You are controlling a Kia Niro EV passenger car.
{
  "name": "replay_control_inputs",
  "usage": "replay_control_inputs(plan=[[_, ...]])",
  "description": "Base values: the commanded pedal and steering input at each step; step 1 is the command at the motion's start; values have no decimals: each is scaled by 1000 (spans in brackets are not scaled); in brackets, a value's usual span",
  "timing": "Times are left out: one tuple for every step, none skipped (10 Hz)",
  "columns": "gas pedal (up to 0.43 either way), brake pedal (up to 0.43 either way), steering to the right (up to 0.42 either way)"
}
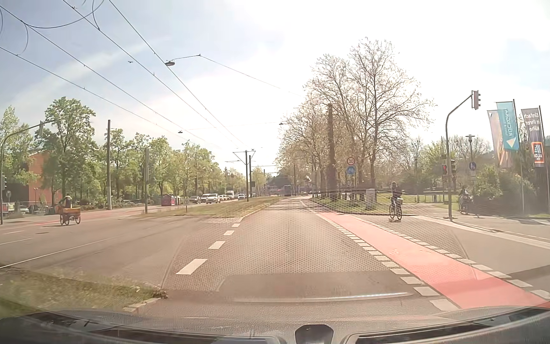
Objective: Follow the waypoints while adhering to traffic rules and regulations
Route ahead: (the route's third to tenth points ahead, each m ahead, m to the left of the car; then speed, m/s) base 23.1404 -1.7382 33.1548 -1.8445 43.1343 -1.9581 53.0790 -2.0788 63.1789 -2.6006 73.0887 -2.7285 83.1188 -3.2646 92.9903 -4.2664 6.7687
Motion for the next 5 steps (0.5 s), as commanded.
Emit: replay_control_inputs(plan=[[39,0,-4],[39,0,-4],[39,0,-4],[39,0,-4],[39,0,-4]])
